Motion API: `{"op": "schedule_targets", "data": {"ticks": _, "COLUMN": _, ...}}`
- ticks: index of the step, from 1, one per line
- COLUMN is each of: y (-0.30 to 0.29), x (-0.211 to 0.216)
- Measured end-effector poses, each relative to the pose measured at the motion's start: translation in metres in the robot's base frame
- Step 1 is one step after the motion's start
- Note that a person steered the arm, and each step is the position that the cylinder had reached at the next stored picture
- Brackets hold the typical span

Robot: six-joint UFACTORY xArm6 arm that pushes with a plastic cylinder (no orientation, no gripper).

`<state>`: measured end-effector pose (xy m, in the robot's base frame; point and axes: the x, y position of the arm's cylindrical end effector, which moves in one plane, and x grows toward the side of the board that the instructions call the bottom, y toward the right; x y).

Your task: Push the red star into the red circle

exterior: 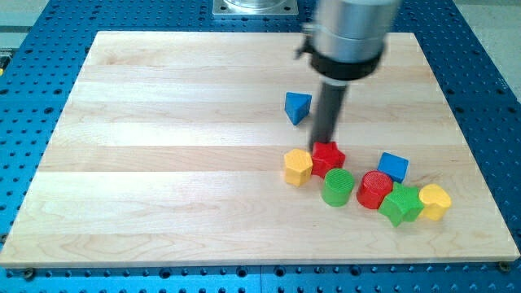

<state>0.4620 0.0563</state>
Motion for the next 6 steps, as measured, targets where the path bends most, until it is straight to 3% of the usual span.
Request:
{"op": "schedule_targets", "data": {"ticks": 1, "y": -0.061, "x": 0.030}}
{"op": "schedule_targets", "data": {"ticks": 2, "y": -0.063, "x": 0.044}}
{"op": "schedule_targets", "data": {"ticks": 3, "y": -0.010, "x": 0.049}}
{"op": "schedule_targets", "data": {"ticks": 4, "y": -0.021, "x": 0.045}}
{"op": "schedule_targets", "data": {"ticks": 5, "y": -0.036, "x": 0.015}}
{"op": "schedule_targets", "data": {"ticks": 6, "y": 0.023, "x": 0.004}}
